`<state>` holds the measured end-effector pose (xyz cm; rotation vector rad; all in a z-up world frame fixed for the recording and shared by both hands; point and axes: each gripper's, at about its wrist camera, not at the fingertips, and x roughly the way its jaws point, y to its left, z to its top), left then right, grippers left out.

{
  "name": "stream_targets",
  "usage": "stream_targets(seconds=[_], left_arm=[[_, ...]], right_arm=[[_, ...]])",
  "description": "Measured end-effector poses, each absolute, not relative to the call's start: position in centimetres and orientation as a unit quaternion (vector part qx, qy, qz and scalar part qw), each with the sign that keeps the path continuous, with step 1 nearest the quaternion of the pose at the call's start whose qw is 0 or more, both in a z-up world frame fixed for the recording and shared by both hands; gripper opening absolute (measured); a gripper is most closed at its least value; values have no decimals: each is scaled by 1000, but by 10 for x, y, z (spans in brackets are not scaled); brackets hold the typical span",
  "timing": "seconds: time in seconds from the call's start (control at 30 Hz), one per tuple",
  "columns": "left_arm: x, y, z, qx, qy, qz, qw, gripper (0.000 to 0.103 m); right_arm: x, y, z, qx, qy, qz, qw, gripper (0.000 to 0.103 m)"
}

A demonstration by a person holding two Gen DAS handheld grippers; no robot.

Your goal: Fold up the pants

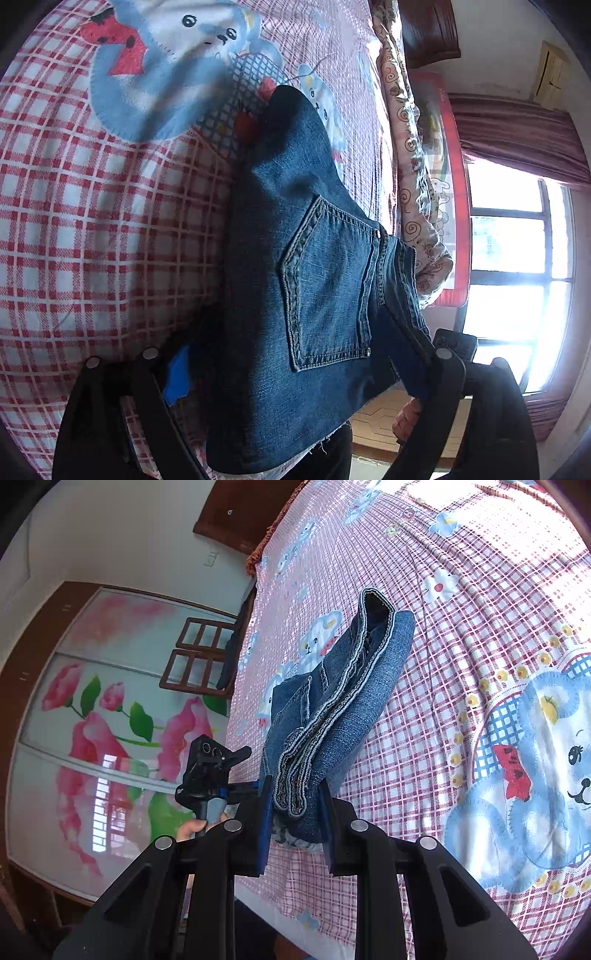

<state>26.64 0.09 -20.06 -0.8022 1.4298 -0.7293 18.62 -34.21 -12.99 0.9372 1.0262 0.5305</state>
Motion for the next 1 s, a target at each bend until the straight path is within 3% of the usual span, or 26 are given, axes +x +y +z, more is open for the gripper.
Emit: stream_targets(seconds=[0.07,0.1,0.2,0.23,0.43,1.0], left_arm=[[266,-11,-195,-331,621,-330,629,96],[266,-14,-195,-327,624,-331,628,83],[266,-7,-196,-308,636,-314,634,26],[265,-2,-196,-322,632,-318,629,21],[269,10,-171,-329,605,-337,642,14],[333,28,-66,-325,500,-369,713,14]], right_arm=[[185,-346,-130,423,466,245,738,22],[184,-347,-128,422,464,246,739,22],[183,-352,-129,426,461,241,741,22],[182,-354,-130,427,460,240,741,22],[177,-358,-127,426,449,249,745,22],[254,-344,-48,368,384,306,790,22]])
